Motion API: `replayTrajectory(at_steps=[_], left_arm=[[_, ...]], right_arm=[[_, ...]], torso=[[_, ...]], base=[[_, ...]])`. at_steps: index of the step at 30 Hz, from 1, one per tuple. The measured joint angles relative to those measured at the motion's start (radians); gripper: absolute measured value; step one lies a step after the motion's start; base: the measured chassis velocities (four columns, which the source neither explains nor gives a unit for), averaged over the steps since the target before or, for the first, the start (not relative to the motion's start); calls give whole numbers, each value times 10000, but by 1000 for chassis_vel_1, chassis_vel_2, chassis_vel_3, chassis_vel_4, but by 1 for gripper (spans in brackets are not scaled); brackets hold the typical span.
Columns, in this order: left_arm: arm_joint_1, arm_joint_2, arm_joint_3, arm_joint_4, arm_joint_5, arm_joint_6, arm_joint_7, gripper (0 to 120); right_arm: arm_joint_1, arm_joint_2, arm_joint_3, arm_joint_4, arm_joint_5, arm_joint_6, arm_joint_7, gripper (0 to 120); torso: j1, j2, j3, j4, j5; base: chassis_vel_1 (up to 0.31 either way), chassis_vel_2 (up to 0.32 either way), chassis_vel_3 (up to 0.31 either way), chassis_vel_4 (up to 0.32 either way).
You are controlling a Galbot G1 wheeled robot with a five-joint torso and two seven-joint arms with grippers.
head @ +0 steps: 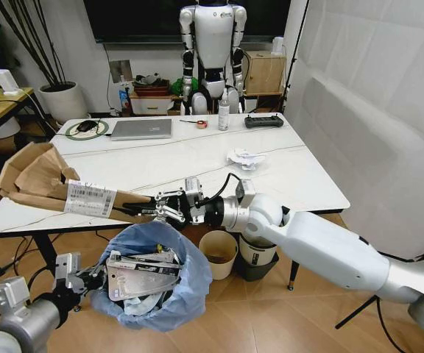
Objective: Pick up the trash bin and place the trash from the table into it.
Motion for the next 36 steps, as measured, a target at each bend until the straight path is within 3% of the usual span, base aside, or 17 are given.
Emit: replayTrajectory(at_steps=[18, 22, 28, 36], left_arm=[[-145, 78, 58, 97, -28, 10, -103, 0], [-143, 57, 56, 93, -29, 11, -89, 0], [-154, -35, 56, 94, 3, 12, -68, 0], [-213, -74, 81, 162, 77, 11, -111, 0]], right_arm=[[-240, -1157, 475, 871, -976, -308, -140, 0], [165, -1235, 493, 999, -1504, -762, -149, 0], [1018, -1562, 574, 1585, -3639, -2073, -62, 0], [1909, -2607, 272, 2541, -3785, -2654, 130, 0]], torso=[[0, 0, 0, -3, 1], [0, 0, -1, -1, 0], [0, 0, -1, 0, -2], [0, 0, -1, -2, 0]], base=[[0, 0, 0, 0], [0, 0, 0, 0], [0, 0, 0, 0], [0, 0, 0, 0]])
